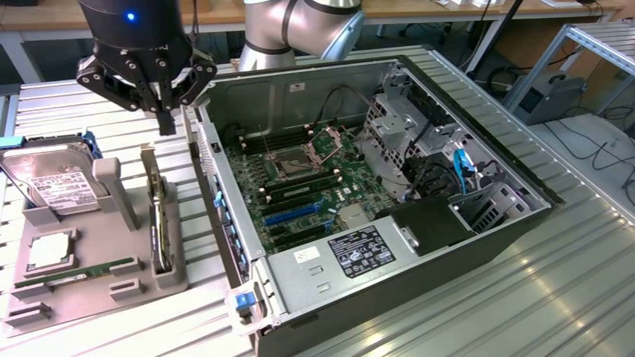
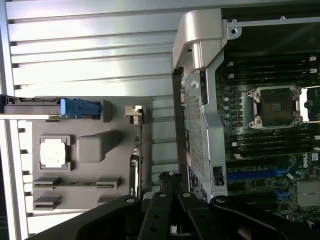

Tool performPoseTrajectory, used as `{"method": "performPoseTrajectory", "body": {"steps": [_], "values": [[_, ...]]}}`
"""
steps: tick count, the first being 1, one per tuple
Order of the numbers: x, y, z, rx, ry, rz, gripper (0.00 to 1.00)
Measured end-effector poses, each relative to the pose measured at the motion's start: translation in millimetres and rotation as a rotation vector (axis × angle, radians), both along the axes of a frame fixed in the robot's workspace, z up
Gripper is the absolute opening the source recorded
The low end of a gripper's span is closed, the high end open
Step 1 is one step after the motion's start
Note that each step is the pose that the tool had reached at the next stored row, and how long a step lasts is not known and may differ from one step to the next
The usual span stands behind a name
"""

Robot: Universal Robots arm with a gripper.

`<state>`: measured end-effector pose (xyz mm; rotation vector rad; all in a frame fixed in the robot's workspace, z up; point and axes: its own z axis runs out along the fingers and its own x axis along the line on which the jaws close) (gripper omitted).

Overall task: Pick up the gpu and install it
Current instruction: 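Reach for the gpu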

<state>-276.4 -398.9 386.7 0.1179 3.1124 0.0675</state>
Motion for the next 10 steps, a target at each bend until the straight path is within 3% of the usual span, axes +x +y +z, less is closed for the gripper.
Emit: {"method": "performPoseTrajectory", "body": {"steps": [10], "values": [[-3.2, 0.0, -0.2, 0.0, 0.0001, 0.0, 0.11]]}}
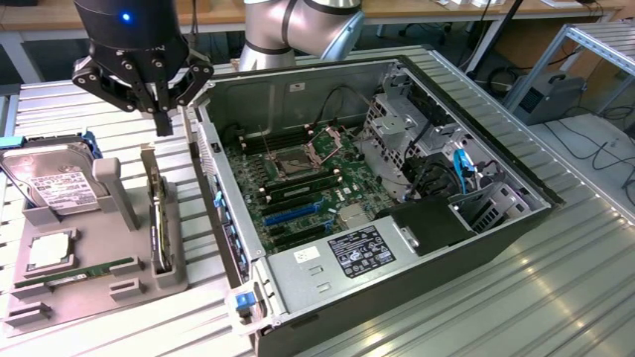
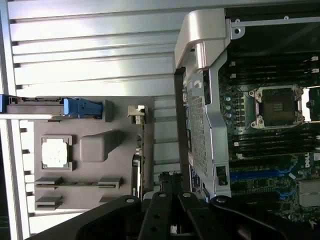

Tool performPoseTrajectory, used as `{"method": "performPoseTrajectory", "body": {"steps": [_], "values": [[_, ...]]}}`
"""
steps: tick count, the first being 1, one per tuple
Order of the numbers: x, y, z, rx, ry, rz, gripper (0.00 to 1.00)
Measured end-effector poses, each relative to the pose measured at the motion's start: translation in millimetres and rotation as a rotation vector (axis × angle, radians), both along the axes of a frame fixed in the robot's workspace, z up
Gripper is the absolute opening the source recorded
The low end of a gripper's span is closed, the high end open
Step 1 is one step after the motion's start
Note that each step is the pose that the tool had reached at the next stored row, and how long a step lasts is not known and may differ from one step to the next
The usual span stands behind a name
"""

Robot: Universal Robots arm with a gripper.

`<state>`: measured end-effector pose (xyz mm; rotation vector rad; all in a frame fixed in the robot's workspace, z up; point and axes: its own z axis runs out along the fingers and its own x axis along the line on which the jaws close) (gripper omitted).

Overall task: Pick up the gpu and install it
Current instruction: 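Reach for the gpu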

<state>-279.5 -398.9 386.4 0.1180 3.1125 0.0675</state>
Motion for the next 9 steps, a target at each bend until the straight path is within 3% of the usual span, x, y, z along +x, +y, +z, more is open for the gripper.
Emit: {"method": "performPoseTrajectory", "body": {"steps": [9], "values": [[-3.4, 0.0, -0.3, 0.0, 0.0, 0.0, 0.11]]}}
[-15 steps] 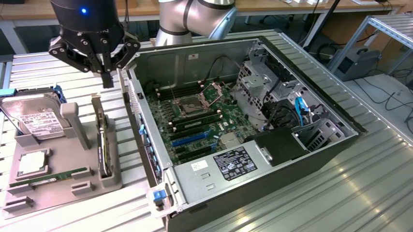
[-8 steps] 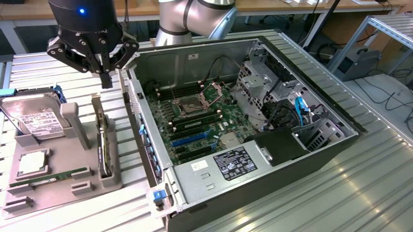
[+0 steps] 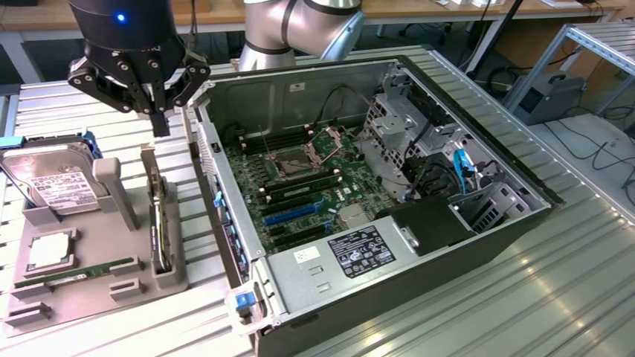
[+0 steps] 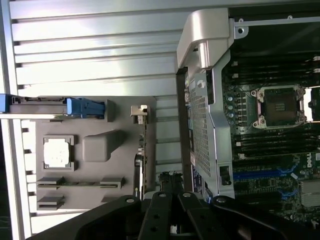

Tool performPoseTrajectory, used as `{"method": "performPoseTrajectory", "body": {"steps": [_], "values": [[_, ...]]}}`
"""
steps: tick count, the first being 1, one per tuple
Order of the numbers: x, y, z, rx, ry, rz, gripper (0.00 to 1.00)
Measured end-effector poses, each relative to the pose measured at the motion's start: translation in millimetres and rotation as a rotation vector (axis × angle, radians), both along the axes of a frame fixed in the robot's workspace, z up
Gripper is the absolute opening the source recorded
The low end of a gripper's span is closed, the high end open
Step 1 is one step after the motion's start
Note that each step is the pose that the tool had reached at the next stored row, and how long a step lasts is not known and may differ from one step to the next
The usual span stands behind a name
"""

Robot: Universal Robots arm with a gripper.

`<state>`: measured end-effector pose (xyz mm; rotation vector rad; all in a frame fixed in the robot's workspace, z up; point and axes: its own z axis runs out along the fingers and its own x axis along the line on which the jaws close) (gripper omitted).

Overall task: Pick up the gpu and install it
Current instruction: 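Reach for the gpu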

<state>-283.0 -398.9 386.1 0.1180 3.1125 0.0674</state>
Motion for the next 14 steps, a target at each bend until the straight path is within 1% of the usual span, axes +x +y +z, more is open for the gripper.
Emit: {"method": "performPoseTrajectory", "body": {"steps": [7, 12, 13, 14], "values": [[-4.1, 0.0, -0.2, 0.0, -0.0001, 0.0, 0.11], [-9.5, 0.0, -0.3, 0.0, 0.0, 0.0, 0.11], [-13.8, -1.9, -0.4, 0.0, 0.0, 0.0, 0.11], [-14.4, -5.7, -0.4, 0.0001, -0.0001, 0.0, 0.11]]}}
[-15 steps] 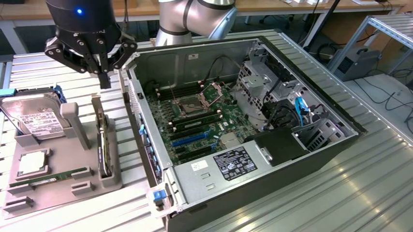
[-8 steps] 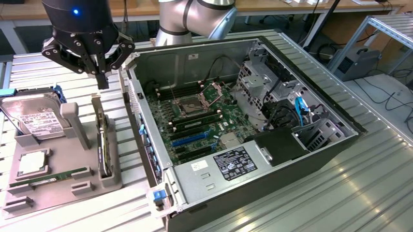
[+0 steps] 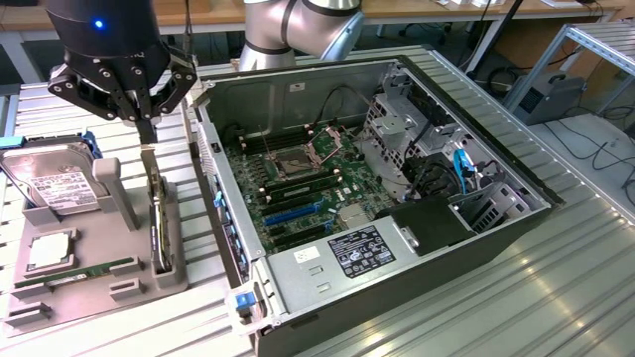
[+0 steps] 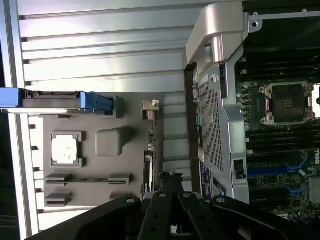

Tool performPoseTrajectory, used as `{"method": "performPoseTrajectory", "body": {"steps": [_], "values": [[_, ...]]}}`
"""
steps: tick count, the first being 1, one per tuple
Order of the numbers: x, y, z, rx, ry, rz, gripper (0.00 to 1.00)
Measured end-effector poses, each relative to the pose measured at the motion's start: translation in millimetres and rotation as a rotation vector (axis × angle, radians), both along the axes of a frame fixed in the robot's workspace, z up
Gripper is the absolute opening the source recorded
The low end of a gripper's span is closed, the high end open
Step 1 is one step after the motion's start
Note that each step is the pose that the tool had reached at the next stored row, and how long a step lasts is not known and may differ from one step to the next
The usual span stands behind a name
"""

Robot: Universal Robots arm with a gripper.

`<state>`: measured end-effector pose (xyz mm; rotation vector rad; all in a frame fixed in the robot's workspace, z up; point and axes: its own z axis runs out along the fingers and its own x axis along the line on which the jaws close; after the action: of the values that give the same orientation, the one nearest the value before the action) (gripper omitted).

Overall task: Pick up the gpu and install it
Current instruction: 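Reach for the gpu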

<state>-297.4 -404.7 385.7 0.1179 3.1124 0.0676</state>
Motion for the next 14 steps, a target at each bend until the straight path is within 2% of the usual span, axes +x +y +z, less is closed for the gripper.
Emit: {"method": "performPoseTrajectory", "body": {"steps": [3, 4, 5, 7, 11, 14], "values": [[-2.1, -14.0, -0.1, 0.0, 0.0, 0.0, 0.11], [-2.2, -16.3, -0.2, 0.0, 0.0, 0.0, 0.11], [-2.4, -22.2, -0.4, -0.0001, 0.0, 0.0, 0.11], [-2.7, -30.9, -0.8, 0.0, 0.0, 0.0, 0.11], [-3.3, -41.5, -1.2, 0.0, 0.0, 0.0, 0.11], [-3.4, -42.6, -1.2, 0.0, 0.0, 0.0, 0.11]]}}
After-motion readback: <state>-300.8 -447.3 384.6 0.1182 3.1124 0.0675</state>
